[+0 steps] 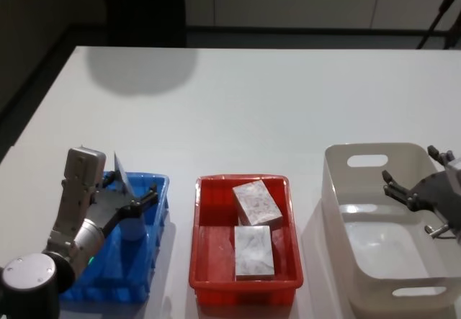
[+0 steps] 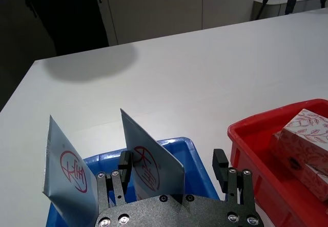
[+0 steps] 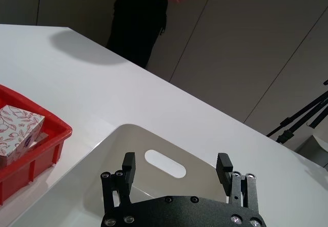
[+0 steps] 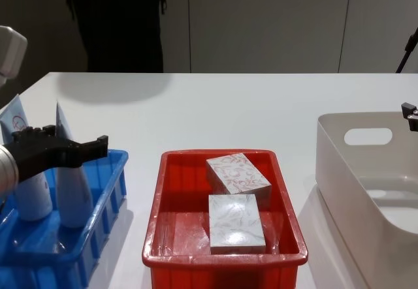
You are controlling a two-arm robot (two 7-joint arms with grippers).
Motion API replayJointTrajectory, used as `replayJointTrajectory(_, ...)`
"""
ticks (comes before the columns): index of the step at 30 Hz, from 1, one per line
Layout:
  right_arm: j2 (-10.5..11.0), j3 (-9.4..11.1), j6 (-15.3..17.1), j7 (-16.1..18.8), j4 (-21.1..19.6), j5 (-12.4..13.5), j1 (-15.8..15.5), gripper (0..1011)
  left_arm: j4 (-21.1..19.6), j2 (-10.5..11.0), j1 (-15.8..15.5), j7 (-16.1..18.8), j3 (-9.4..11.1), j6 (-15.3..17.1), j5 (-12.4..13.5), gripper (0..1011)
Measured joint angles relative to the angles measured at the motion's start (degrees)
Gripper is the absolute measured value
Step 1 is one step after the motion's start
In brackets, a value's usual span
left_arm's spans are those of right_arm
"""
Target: Bimanual collaborative sorting of washing and personal care products
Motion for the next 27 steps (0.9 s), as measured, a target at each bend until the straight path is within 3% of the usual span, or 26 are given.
replayJointTrajectory(27, 0.0, 0.0, 0.0, 0.0, 0.0, 0.0, 0.0, 1001, 4.5, -2.2, -2.8, -0.2, -2.2, 0.0, 3.4, 1002)
